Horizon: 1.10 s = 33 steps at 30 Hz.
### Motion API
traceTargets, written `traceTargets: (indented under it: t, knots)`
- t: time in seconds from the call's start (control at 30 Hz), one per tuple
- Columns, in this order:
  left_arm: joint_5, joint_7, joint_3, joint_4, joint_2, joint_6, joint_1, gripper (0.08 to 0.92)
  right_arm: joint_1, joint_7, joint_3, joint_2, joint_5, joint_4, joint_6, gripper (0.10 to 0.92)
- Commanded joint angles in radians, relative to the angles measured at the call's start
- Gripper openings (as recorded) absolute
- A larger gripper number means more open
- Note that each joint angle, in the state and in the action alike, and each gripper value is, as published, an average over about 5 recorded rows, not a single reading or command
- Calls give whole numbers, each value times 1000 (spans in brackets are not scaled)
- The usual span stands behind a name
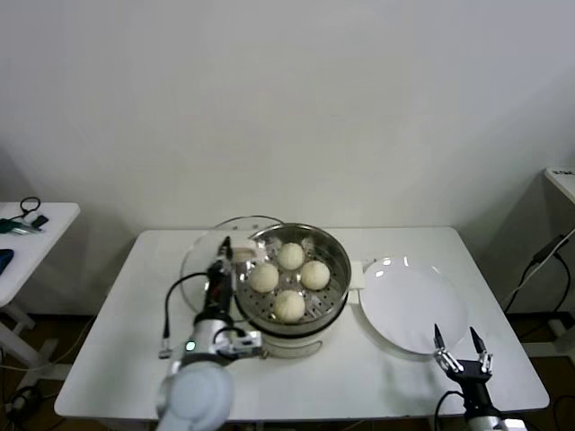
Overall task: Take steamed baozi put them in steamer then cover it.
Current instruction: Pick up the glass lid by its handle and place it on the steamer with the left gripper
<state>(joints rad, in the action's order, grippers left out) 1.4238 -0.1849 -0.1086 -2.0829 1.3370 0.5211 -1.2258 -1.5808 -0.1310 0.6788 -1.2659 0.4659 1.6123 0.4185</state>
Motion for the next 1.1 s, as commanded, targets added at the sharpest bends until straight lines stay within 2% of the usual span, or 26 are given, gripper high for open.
traceTargets:
  t: [0.03,0.2,0.4,0.67,1.1]
  knots:
    - [175,-69,159,-51,81,59,7,148,7,4,-6,11,14,-19,14,823]
    - [218,-89,220,40,179,77,59,148,3,7,-3,18,32,-24,26,823]
    - [218,-72,259,129,222,82,110,148,-1,12,3,27,48,-26,36,823]
    - [201,-38,239,222,218,87,144,148,3,16,7,22,56,-28,41,823]
    - [200,4,196,278,180,70,157,148,-4,14,12,19,55,-36,56,823]
